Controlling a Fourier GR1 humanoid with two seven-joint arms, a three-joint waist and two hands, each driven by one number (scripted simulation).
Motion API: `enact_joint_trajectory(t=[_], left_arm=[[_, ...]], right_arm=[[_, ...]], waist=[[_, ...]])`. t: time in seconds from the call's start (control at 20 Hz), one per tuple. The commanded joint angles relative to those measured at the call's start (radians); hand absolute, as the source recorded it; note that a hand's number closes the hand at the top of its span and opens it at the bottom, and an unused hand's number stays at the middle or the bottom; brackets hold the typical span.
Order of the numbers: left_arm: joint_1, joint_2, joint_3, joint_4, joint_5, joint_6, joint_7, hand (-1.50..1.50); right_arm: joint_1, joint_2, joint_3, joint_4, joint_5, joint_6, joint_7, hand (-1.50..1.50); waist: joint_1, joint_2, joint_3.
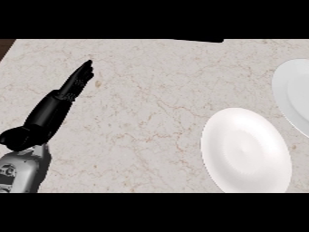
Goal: Pick the lemon from the plate and place it in the plate
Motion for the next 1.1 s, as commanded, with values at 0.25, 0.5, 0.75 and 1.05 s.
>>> enact_joint_trajectory(t=[0.25, 0.5, 0.75, 1.05], left_arm=[[0.022, 0.009, 0.025, -0.024, 0.01, 0.004, 0.006, 0.0], [0.048, 0.001, 0.014, -0.023, 0.002, 0.005, -0.013, 0.0], [0.032, 0.002, 0.018, -0.01, 0.001, 0.002, 0.006, 0.0], [0.02, -0.011, 0.011, -0.016, -0.008, 0.014, 0.03, 0.0]], right_arm=[[0.094, 0.044, -0.191, 0.015, 0.001, -0.176, 0.247, 1.5], [0.162, 0.057, -0.343, 0.016, -0.055, -0.244, 0.225, -1.5], [0.216, 0.103, -0.345, 0.015, 0.005, -0.386, 0.171, -1.5], [0.201, 0.12, -0.349, -0.034, 0.056, -0.509, 0.093, -1.5]], waist=[[-0.026, -0.013, 0.003], [-0.033, -0.012, 0.003], [-0.044, -0.018, 0.002], [-0.047, -0.022, 0.001]])
